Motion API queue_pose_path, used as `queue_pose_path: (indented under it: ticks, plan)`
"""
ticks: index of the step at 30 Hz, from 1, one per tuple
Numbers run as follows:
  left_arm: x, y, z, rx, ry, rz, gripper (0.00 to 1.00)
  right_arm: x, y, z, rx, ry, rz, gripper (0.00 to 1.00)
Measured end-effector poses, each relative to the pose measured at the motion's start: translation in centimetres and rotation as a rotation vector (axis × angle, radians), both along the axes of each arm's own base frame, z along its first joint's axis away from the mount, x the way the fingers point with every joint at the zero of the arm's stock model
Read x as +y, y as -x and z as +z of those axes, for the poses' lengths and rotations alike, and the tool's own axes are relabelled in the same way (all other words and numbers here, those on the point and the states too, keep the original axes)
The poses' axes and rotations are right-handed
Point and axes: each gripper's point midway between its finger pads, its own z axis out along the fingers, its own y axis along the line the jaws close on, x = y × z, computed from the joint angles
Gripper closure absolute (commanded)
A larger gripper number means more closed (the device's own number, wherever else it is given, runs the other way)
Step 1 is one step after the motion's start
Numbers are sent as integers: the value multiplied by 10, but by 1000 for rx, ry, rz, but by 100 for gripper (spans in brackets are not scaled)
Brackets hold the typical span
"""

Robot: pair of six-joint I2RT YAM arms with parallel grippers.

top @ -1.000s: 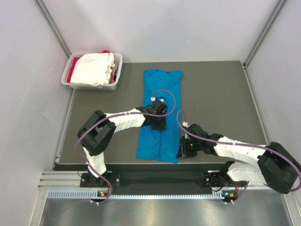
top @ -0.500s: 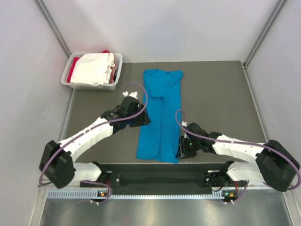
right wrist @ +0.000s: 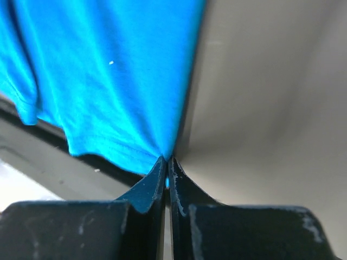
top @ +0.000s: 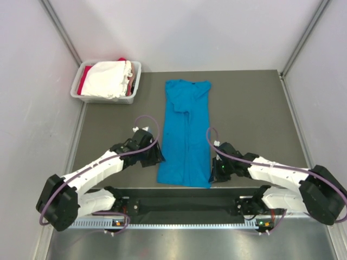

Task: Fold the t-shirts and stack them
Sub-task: Fold the tshirt

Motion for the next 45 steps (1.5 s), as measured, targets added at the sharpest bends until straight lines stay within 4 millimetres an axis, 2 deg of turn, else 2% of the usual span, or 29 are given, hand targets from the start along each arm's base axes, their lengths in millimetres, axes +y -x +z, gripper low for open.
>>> queue_pose_path:
  ticks: [2,5,6,9,12,19,28,39,42,43,45]
  plan:
    - [2,10,-9,28,19,11,43,-10,-2,0,-8,23,-24,96]
    - [8,30,-24,78,49,25,45,-19,-3,-1,-5,36,-43,79]
    - [8,34,-26,89,55,28,46,-18,-3,0,-3,32,-41,72]
    - [7,42,-30,120,74,30,47,-13,-2,3,0,5,-24,61]
    - [-1,44,-27,119,99,17,47,-10,-2,6,1,-17,-14,57]
    - [-13,58,-31,150,111,-10,47,-15,7,8,-11,-52,-29,57]
    - [3,67,-44,192,26,37,46,-12,11,7,9,-80,-36,60]
    - [-8,68,-49,211,64,37,59,-10,14,4,32,-97,-40,65]
    - [-7,68,-50,210,60,38,69,-9,17,3,43,-106,-44,68]
    - [-7,68,-51,210,54,38,83,-9,17,3,43,-106,-44,69]
    - [-5,68,-53,211,43,41,91,-10,17,3,47,-107,-50,75]
